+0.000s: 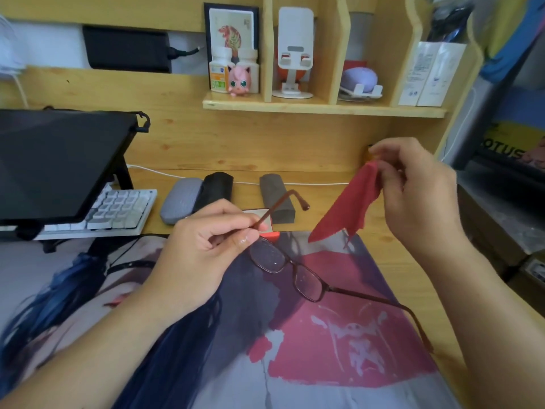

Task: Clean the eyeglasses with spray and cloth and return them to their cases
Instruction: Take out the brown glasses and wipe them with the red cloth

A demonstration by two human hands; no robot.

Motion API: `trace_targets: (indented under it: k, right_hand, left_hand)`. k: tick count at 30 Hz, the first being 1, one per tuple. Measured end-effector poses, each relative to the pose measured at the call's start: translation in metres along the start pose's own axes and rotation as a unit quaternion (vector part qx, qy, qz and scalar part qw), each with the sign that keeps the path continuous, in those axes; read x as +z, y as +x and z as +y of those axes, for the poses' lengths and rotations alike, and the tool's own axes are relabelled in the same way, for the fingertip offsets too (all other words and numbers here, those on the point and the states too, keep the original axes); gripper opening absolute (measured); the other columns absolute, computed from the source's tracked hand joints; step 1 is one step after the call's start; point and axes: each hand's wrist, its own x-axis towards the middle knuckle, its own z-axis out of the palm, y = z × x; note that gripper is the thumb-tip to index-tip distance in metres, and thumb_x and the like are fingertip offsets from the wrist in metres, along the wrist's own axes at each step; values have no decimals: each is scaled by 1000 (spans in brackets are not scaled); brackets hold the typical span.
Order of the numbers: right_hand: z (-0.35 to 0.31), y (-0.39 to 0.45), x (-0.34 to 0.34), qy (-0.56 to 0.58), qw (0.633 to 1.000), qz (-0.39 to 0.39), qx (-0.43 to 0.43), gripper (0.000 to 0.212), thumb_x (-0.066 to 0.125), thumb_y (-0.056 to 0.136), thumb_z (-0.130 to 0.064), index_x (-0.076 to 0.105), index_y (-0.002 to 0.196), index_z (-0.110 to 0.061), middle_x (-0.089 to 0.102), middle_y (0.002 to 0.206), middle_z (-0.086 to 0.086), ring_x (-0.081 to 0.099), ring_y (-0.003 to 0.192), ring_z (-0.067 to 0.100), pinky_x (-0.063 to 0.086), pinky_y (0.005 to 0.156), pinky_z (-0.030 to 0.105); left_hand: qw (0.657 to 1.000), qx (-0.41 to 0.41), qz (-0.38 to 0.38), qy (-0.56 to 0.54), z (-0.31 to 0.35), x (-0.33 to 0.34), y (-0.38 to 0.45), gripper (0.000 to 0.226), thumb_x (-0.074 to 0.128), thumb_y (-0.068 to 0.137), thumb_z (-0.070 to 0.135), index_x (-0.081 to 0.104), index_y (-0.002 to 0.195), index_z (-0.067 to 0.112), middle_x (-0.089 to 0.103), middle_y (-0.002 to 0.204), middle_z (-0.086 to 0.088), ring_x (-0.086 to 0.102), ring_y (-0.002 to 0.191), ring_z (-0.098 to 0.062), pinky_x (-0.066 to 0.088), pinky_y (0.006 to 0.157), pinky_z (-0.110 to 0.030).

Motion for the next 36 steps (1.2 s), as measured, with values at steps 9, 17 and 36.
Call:
trace_targets:
  k: [9,17,36]
  right_hand:
    - [-35,57,28,-132,938,-320,-7,20,46,104,-39,49,114,-22,61,85,2,59,83,28,46,71,41]
    - [-43,91,33,-163,892,-421,33,52,66,86,-60,64,105,-12,70,96,6,65,87,24,51,74,37]
    - [-29,75,16,268,785,-518,207,28,65,86,-22,64,88,7,50,80,22,46,76,31,41,83,40]
  left_hand:
    - [999,27,-11,18,-10,0,-1,18,66,93,18,77,99,31,67,97,4,68,93,-24,53,76,-51]
    - [1000,23,13,6,-12,-1,-1,18,65,93,17,77,103,24,67,96,3,67,88,-26,53,73,-51]
    - [998,26,38,-46,-3,-2,1,21,65,90,13,76,101,28,67,94,10,65,85,-5,50,71,-24]
